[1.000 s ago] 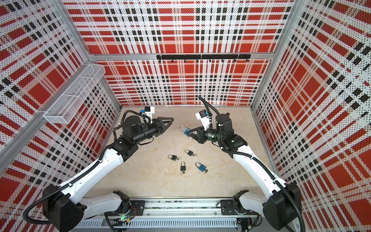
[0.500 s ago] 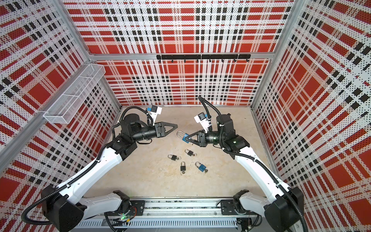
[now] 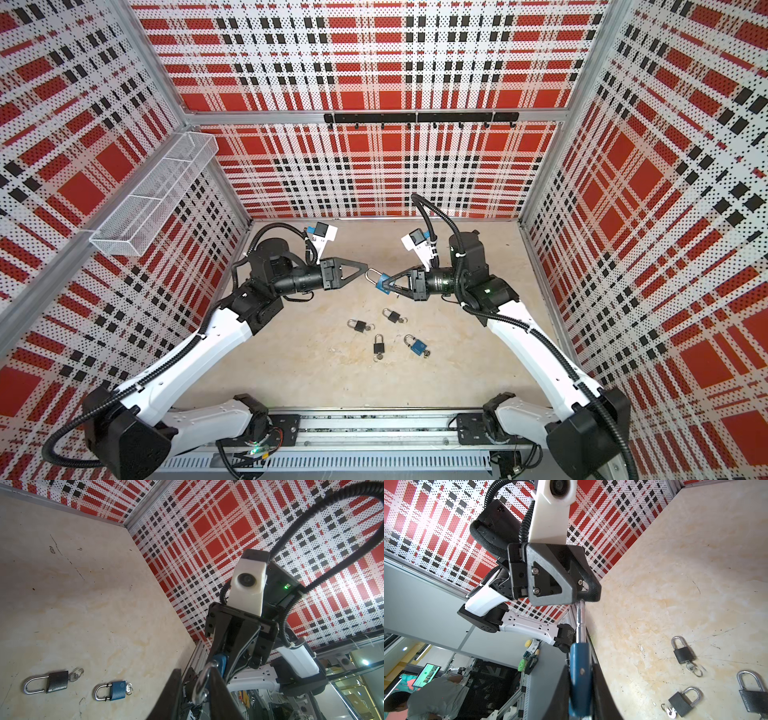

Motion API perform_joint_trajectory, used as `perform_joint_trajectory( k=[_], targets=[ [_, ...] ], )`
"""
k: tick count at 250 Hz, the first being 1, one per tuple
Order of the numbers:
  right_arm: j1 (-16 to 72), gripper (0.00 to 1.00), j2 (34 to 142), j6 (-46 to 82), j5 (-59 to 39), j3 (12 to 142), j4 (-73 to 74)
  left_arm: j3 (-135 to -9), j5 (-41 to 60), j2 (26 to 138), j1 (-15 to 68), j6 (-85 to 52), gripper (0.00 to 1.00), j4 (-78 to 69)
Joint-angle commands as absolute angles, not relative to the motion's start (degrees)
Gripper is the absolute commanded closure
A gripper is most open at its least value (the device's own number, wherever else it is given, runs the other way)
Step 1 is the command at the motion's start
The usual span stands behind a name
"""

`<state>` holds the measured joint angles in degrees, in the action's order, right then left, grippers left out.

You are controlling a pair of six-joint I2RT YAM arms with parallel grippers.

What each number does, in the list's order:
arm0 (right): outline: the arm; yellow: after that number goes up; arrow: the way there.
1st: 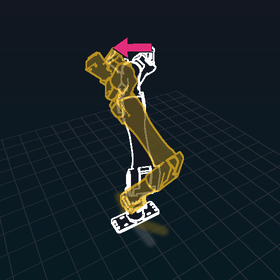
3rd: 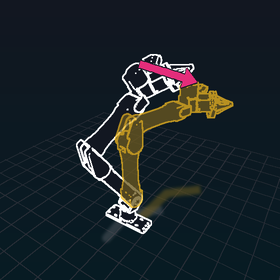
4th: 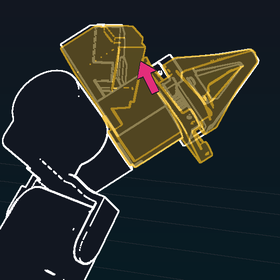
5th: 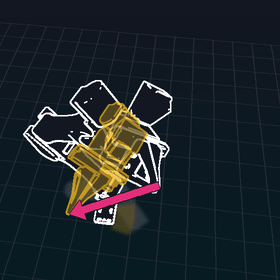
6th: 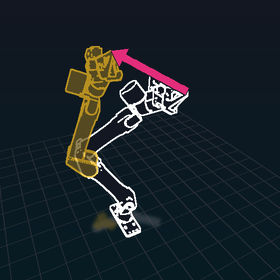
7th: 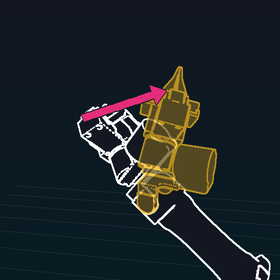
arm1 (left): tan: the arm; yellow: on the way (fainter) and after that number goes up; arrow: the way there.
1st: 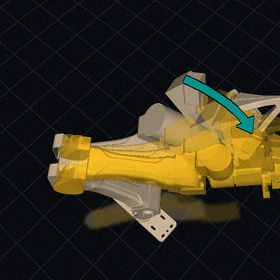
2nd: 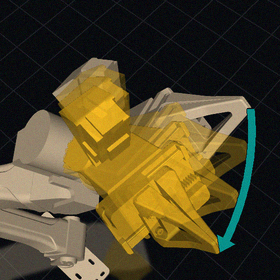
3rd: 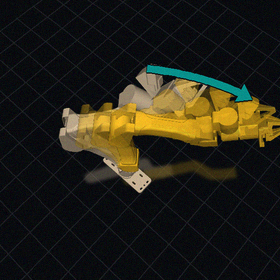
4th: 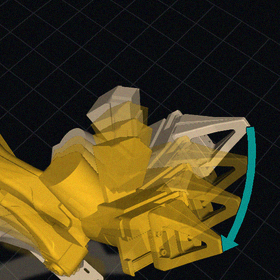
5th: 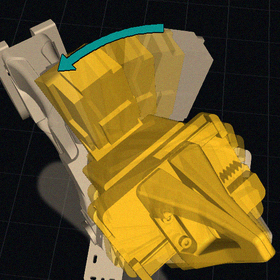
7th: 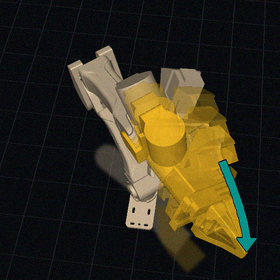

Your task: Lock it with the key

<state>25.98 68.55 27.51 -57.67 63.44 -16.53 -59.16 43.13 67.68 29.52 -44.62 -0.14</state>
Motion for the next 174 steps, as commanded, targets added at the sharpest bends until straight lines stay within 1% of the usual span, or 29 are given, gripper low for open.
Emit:
perform_joint_trajectory(
  k=[1, 87, 118, 174],
  targets=[
    [25.9, 1.0, 69.3, 27.4, -59.6, 65.7, -13.7, -59.2, 43.9, 67.5, 30.1, -44.3, 0.74, -0.3],
    [25.9, 1.0, 69.7, 27.5, -59.4, 66.1, -13.3, -59.4, 45.5, 67.9, 30.4, -44.5, 0.76, -0.7],
    [25.9, 1.0, 70.1, 27.7, -59.6, 66.4, -13.1, -58.9, 45.5, 67.7, 30.4, -44.6, 0.78, -0.7],
    [25.9, 1.0, 70.1, 29.3, -60.5, 66.2, -11.3, -58.4, 45.5, 67.7, 30.3, -44.4, 0.87, -0.7]
  ],
)
